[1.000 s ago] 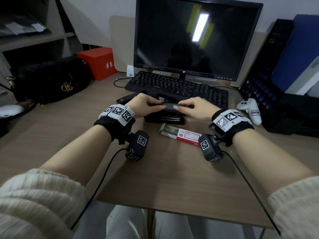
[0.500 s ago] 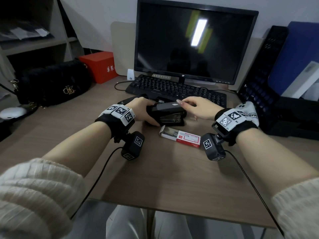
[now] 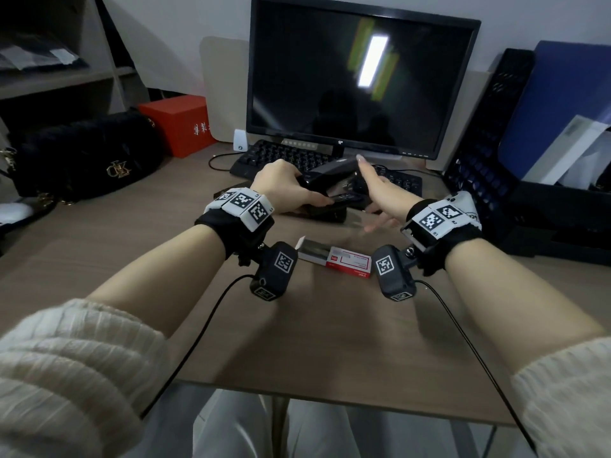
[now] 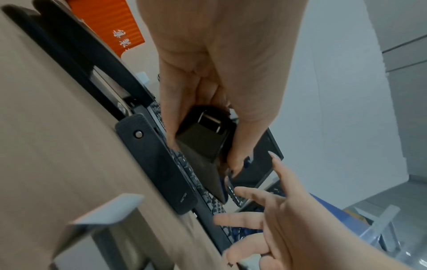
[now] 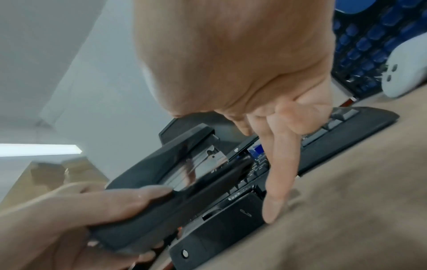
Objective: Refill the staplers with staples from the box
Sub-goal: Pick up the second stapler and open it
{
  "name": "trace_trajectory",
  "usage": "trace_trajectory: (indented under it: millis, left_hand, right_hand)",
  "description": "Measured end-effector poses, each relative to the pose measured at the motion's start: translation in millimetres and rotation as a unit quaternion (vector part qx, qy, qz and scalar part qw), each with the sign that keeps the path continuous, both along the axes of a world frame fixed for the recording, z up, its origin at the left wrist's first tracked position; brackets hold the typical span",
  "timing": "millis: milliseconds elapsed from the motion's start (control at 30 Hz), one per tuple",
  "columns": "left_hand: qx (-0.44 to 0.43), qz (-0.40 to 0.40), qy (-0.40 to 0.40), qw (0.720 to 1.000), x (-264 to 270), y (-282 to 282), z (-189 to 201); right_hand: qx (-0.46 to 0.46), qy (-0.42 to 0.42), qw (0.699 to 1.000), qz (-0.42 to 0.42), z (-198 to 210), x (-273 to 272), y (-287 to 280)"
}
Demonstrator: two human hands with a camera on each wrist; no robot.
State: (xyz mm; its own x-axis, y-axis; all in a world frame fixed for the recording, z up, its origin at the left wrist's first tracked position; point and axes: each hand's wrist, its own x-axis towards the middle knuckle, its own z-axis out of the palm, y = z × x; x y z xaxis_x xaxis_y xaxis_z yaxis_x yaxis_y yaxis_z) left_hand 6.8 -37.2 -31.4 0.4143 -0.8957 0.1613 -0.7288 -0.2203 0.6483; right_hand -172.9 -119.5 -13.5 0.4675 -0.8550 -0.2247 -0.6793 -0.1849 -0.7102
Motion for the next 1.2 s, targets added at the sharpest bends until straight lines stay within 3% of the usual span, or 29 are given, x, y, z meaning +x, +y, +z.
trace_trajectory:
  millis: [167,267,400,567,767,1000,1200]
  left_hand:
    - [0.003,0.004,-0.048,0.999,-19,-7,0]
    - [0.003,-0.032,-0.13,0.991,-36,-9,-1]
    - [0.003,-0.062,-0.176,0.982,-53,-11,3]
    - [0.013,-0.09,-0.147,0.985,-61,-16,-3]
    - [0.023,-0.122,-0.139,0.983,-64,-20,-11]
    - [0.07,-0.174,-0.063,0.98,-52,-25,-20]
    - [-0.019,-0.105,0.008,0.994,-24,-24,-8]
  right_hand:
    - [0.099,-0.066,0.993,-0.022,3,2,3]
    - [0.114,-0.078,0.99,-0.014,4,13,3]
    - [0.183,-0.129,0.972,-0.075,0,18,-4]
    - [0.189,-0.084,0.973,-0.098,-10,15,-30]
    - [0.145,-0.08,0.98,-0.115,-7,8,-18]
    - [0.109,-0.003,0.988,-0.105,-7,9,-26]
    - [0.084,-0.007,0.991,-0.105,-3,15,-22]
